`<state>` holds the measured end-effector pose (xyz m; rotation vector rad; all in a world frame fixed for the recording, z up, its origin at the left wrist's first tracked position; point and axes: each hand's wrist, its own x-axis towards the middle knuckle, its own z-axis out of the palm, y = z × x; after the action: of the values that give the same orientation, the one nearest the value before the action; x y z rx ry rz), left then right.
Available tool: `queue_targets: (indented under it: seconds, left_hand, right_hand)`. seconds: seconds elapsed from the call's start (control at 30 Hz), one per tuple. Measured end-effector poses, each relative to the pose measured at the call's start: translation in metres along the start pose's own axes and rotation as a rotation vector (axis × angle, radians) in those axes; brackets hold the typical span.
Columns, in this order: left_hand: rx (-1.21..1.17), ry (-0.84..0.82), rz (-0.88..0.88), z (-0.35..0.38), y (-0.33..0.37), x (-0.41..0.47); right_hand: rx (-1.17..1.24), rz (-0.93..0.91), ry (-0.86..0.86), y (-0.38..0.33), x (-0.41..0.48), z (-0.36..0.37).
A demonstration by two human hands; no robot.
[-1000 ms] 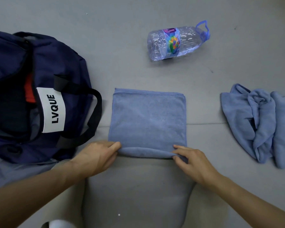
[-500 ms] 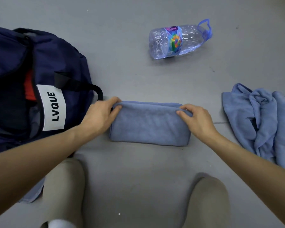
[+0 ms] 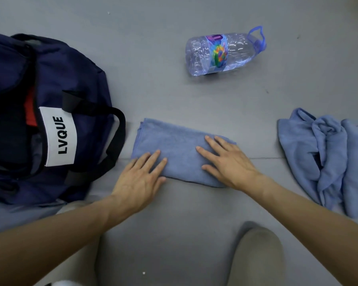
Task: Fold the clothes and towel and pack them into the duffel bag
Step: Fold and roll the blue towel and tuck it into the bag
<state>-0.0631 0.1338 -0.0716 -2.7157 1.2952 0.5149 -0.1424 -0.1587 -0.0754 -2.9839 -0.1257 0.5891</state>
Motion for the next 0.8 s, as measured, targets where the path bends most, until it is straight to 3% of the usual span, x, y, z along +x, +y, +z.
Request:
queue_targets:
  seconds: [0.17, 0.33, 0.47, 0.6, 0.8]
  left_hand:
    - [0.049, -0.070, -0.088, -0.010, -0.021, 0.041]
    - [0.058, -0.100, -0.163, -0.026, -0.017, 0.070]
    - [-0.110, 0.155, 0.088, -0.013, -0.007, 0.033]
    - [-0.197, 0.083, 0.333, 0.010, -0.003, -0.027]
    - [-0.163, 0.034, 0.422, 0.024, -0.018, -0.042]
  right_hand:
    - [0.031, 0.039, 0.062, -0.028, -0.026, 0.006]
    - [0.059, -0.097, 0.036, -0.080, -0.051, 0.022]
    - [0.021, -0.139, 0.106, -0.095, -0.056, 0.026]
    - [0.018, -0.238, 0.111, -0.081, -0.059, 0.044]
    - [0.061, -0.239, 0.191, -0.071, -0.054, 0.050]
